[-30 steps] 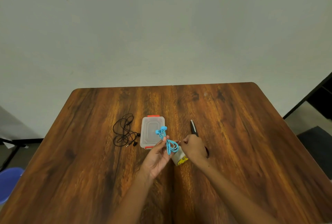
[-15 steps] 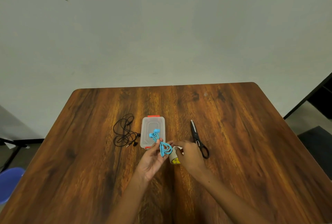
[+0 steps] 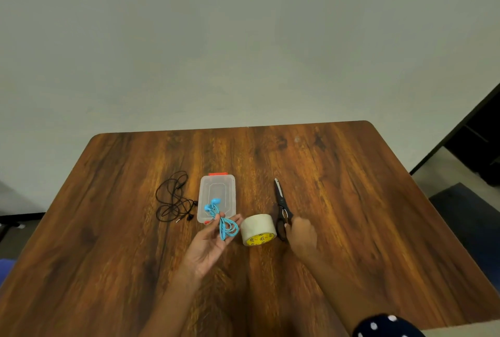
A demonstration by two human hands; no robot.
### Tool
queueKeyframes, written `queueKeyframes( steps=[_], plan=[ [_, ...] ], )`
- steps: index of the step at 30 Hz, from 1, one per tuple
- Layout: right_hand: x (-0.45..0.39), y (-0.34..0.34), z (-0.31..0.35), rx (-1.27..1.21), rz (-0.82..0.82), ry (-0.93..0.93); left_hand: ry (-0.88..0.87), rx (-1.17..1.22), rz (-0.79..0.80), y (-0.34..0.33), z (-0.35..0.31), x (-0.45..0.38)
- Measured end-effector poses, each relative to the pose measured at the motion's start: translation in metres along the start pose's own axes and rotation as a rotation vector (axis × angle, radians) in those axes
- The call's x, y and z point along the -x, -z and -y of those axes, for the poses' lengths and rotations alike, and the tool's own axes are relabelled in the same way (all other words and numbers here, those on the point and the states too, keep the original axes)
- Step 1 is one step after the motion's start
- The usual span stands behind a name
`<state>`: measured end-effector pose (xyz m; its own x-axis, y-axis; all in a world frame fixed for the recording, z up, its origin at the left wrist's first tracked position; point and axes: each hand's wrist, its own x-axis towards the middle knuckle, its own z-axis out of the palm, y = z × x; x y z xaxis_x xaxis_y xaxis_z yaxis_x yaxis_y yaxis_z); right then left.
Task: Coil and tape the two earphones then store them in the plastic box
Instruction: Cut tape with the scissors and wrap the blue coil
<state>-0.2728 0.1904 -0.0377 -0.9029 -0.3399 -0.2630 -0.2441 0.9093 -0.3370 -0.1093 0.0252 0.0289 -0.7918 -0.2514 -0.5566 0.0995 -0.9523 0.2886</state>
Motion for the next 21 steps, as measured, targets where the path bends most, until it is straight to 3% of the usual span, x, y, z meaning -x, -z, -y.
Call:
queueKeyframes(
  steps=[9, 12, 15, 19, 21],
  plan=[
    [-0.013, -0.02, -0.002, 0.296, 0.058, 0.059, -0.02, -0.047, -0.007, 0.005, -0.004, 0.0],
    [-0.016, -0.018, -0.003, 0.248, 0.096, 0.038, -0.022, -0.041, -0.007, 0.007, -0.006, 0.0],
    [-0.026, -0.006, -0.002, -0.049, 0.197, -0.069, -0.022, -0.044, -0.009, 0.009, -0.007, -0.001],
    [-0.033, 0.024, -0.001, -0.852, 0.449, -0.355, -0.021, -0.062, -0.003, 0.012, -0.006, -0.003],
    [-0.026, 0.041, -0.003, -1.088, 0.559, -0.354, -0.02, -0.079, 0.004, 0.012, -0.006, -0.005]
  ],
)
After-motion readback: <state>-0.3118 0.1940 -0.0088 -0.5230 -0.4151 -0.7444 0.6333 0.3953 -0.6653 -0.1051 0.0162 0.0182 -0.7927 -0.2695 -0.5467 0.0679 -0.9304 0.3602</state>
